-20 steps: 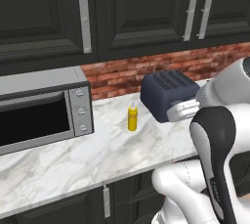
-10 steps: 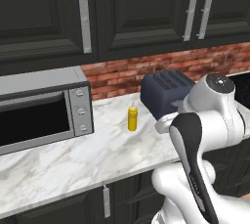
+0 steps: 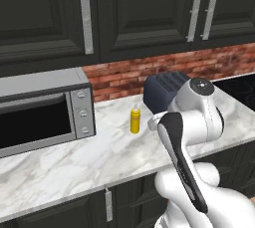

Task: Place the mustard and mustard from the counter to the top shelf of the fridge. If the existing items in the fridge are on the top shelf, move them to other shelves.

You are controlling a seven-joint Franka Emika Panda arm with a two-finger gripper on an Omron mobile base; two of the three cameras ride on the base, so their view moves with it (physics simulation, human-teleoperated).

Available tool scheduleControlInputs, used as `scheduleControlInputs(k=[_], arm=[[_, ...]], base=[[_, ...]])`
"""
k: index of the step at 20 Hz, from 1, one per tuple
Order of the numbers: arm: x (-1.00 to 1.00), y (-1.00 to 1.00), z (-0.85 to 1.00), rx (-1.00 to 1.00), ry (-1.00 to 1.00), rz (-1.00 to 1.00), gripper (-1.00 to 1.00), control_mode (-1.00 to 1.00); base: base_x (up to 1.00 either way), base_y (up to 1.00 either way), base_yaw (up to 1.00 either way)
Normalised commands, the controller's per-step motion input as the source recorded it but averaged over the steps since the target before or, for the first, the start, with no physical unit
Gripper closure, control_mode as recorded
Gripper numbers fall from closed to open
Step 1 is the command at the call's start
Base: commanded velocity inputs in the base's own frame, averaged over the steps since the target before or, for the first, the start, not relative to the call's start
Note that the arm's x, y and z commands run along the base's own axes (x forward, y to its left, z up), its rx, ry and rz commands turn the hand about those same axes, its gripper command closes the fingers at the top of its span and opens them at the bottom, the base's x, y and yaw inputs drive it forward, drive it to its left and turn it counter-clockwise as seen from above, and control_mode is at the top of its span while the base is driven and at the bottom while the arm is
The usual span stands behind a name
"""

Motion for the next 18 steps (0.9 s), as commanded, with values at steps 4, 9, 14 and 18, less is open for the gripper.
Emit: scheduleControlInputs(k=[4, 9, 14, 18], arm=[[0.44, 0.21, -0.33, 0.0, 0.0, 0.0, -1.0, -1.0], [0.35, 0.28, -0.34, 0.0, 0.0, 0.0, -1.0, -1.0], [0.44, 0.11, -0.34, 0.0, 0.0, 0.0, -1.0, -1.0], [0.52, 0.08, -0.38, 0.0, 0.0, 0.0, -1.0, -1.0]], base=[[0.0, 0.0, 0.0], [0.0, 0.0, 0.0], [0.0, 0.0, 0.0], [0.0, 0.0, 0.0]])
